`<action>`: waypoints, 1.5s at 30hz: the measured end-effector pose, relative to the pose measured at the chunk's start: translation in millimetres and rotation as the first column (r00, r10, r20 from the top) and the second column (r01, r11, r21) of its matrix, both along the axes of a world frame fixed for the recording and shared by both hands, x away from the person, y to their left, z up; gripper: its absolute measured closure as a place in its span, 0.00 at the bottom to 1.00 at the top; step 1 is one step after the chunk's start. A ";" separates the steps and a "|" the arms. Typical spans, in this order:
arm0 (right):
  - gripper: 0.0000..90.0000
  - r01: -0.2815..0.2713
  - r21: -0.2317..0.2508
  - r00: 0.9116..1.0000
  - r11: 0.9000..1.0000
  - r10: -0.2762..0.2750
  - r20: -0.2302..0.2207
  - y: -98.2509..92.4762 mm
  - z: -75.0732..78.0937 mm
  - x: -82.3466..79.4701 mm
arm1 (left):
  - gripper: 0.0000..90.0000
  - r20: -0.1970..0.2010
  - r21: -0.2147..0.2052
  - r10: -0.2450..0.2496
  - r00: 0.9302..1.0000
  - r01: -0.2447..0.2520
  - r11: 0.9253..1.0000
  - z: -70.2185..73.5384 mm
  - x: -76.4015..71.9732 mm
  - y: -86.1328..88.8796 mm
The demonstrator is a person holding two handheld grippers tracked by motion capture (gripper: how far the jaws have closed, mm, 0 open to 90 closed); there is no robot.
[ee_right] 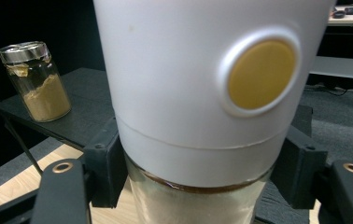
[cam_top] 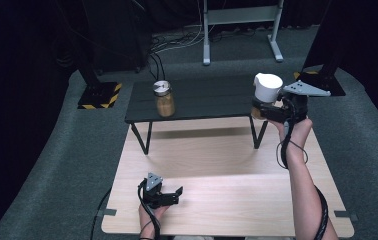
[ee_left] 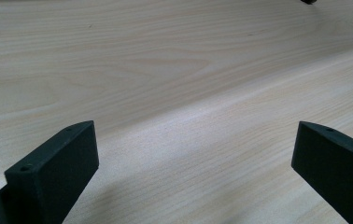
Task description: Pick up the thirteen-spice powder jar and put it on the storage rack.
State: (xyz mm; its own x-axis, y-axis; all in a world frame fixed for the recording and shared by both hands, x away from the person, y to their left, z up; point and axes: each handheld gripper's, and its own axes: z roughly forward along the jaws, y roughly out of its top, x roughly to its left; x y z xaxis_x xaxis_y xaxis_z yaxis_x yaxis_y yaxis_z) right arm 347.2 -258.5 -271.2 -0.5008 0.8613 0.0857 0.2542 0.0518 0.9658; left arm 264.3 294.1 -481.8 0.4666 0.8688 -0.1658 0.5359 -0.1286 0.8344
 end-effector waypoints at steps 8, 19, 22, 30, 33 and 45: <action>0.33 0.001 -0.003 1.000 1.000 -0.001 -0.003 5.6 0.6 7.6 | 0.01 0.000 0.003 -0.001 1.000 0.001 1.000 0.3 0.1 -0.4; 0.34 -0.006 -0.001 1.000 1.000 0.006 -0.002 14.7 -1.1 16.3 | 0.01 0.001 0.005 -0.001 1.000 0.001 1.000 0.3 0.0 -0.7; 0.34 -0.011 -0.008 1.000 1.000 0.011 -0.002 18.1 -1.2 18.8 | 0.01 0.000 0.005 -0.001 1.000 0.001 1.000 0.4 0.1 -0.6; 0.34 -0.014 -0.003 1.000 1.000 0.014 -0.004 26.4 -2.4 23.5 | 0.01 -0.001 0.006 -0.001 1.000 0.001 1.000 0.5 0.3 -0.8; 0.34 -0.016 -0.001 1.000 1.000 0.016 -0.006 28.6 -2.8 25.8 | 0.01 -0.001 0.008 -0.001 1.000 0.001 1.000 0.7 0.3 -1.0; 0.33 -0.018 -0.003 1.000 1.000 0.018 -0.005 36.4 -2.0 34.0 | 0.01 -0.001 0.011 -0.004 1.000 0.004 1.000 0.9 0.3 -1.2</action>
